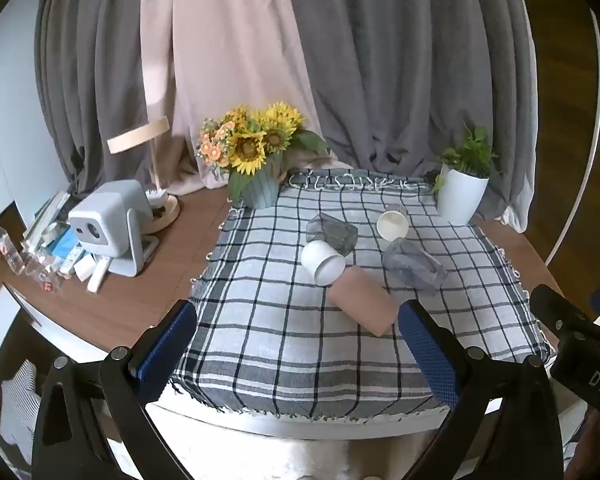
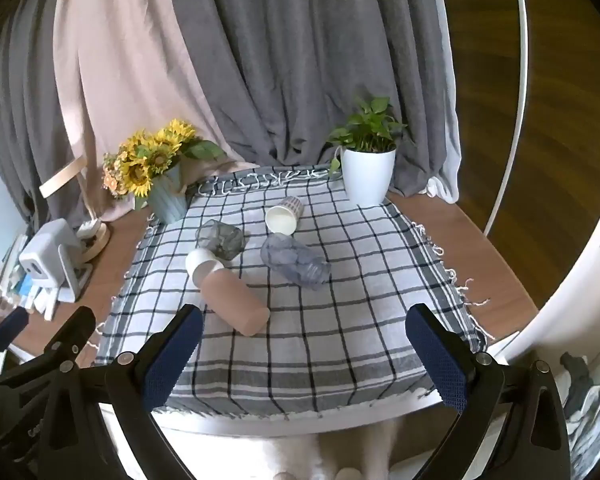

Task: Flip cup upside down

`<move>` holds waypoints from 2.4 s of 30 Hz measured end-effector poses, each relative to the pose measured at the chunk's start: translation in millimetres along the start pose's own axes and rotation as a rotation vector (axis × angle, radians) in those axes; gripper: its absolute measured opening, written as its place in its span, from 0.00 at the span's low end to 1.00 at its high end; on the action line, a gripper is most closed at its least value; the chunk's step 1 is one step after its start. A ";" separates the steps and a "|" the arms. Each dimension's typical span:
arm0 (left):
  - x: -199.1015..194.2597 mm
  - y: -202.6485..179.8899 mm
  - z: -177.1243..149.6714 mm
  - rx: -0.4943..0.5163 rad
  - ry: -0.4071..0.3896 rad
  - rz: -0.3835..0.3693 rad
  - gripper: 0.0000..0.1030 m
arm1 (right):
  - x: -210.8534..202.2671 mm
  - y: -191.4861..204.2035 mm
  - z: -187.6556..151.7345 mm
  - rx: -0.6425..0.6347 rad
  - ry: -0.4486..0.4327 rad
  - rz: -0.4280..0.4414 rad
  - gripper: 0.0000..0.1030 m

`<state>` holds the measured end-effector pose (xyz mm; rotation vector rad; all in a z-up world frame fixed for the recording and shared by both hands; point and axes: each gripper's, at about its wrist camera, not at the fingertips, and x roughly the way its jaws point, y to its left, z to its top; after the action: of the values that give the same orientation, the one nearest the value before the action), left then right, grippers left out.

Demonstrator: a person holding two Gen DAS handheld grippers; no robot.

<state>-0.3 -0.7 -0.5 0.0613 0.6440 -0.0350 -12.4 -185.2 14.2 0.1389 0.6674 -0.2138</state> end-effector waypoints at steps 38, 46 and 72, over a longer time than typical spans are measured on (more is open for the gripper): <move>4.4 11.8 3.8 -0.034 0.006 -0.017 1.00 | 1.1 4.4 0.5 0.016 0.013 0.003 0.99; 4.8 12.0 4.4 -0.034 0.007 -0.016 1.00 | 0.7 5.8 1.2 0.015 0.012 0.000 0.99; 4.9 12.9 4.2 -0.036 0.008 -0.016 1.00 | 1.8 6.4 1.2 0.018 0.012 -0.003 0.99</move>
<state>6.8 11.8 0.5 0.0217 0.6526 -0.0385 -8.8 -179.5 14.3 0.1567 0.6779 -0.2224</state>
